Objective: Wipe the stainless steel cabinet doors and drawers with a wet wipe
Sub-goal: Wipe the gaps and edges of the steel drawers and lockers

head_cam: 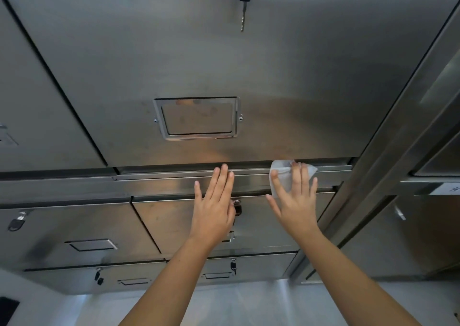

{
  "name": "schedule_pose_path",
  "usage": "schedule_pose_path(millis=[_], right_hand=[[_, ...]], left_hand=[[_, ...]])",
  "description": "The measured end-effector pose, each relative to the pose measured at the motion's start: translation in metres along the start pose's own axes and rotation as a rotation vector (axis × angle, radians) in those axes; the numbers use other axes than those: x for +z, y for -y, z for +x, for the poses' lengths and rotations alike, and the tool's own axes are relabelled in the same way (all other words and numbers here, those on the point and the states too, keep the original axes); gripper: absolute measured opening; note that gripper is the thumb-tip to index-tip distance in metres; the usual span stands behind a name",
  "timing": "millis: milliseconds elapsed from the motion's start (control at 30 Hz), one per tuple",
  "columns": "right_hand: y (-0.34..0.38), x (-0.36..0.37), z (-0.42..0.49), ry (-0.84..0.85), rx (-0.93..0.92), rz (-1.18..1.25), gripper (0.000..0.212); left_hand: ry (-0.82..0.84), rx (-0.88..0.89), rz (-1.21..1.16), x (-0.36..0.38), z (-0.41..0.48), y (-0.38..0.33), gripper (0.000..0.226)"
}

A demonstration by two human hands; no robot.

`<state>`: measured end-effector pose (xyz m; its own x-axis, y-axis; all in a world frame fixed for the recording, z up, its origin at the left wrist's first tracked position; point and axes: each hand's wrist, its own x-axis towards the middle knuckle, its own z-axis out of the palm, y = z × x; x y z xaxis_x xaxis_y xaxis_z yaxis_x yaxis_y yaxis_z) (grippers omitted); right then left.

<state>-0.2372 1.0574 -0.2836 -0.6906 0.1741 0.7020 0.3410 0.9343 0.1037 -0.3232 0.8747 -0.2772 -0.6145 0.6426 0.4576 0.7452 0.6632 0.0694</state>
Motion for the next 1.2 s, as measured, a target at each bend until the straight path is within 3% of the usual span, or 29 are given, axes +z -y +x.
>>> schedule_pose_path(millis=[167, 300, 500, 833, 1000, 1200], right_hand=[[0.032, -0.001, 0.007, 0.004, -0.052, -0.011, 0.057], [0.063, -0.001, 0.011, 0.023, -0.054, 0.008, 0.075], [0.121, -0.004, 0.021, 0.072, -0.069, 0.027, 0.079], [0.225, -0.014, 0.039, 0.178, -0.05, 0.059, 0.074], [0.267, -0.019, 0.044, 0.235, -0.002, 0.046, 0.074], [0.278, -0.022, 0.046, 0.306, 0.014, -0.024, 0.076]], left_hand=[[0.011, -0.044, -0.051, -0.011, -0.005, 0.015, 0.057], [0.002, -0.051, -0.063, -0.02, -0.012, 0.033, 0.064], [0.016, -0.12, -0.054, -0.031, -0.028, 0.074, 0.073], [0.089, -0.194, -0.056, -0.058, -0.053, 0.166, 0.067], [0.177, -0.095, 0.029, -0.063, -0.057, 0.208, 0.063], [0.196, -0.064, -0.051, -0.063, -0.058, 0.207, 0.065]])
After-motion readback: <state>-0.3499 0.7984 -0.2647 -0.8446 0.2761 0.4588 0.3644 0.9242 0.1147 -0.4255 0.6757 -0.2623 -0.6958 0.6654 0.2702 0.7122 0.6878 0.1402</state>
